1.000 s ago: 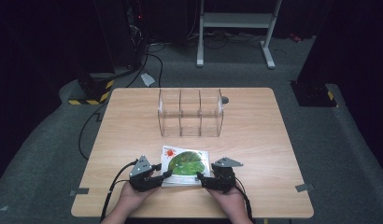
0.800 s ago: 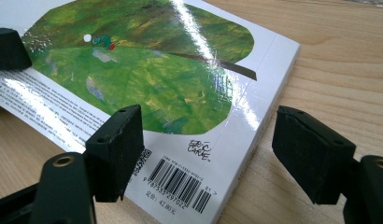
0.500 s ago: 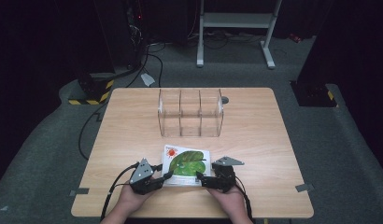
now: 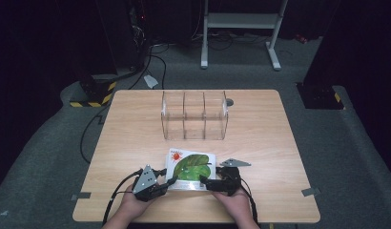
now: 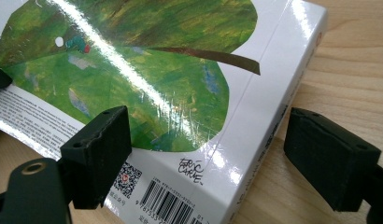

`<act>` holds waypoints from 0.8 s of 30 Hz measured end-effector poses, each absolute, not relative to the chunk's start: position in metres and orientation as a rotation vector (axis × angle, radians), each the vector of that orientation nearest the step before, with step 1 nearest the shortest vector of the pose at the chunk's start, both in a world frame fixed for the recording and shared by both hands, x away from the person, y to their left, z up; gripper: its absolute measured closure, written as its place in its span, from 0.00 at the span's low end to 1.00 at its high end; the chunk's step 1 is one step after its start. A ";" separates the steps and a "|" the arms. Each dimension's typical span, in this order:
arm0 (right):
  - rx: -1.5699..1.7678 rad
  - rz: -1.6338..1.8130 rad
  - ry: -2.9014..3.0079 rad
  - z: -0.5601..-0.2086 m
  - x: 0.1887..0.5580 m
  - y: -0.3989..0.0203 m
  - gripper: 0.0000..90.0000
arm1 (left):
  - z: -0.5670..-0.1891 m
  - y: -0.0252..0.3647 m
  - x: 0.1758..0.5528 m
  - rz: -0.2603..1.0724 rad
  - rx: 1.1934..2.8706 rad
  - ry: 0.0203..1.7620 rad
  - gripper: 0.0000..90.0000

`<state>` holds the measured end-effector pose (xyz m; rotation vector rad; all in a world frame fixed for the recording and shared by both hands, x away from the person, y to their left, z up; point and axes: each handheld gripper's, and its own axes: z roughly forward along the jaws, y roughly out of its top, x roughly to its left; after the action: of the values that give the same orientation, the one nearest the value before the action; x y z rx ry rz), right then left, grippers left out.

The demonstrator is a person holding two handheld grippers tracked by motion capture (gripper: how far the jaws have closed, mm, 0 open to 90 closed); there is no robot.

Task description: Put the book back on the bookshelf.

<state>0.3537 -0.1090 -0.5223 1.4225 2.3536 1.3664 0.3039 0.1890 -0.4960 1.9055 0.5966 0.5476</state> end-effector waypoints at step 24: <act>1.361 1.337 2.305 -0.515 0.346 -0.109 0.30 | -0.500 0.185 0.313 0.475 1.881 0.738 0.67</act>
<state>0.3457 -0.1089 -0.5148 1.3607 2.3051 1.3368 0.3128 0.1853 -0.5000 1.8814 0.7379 0.4751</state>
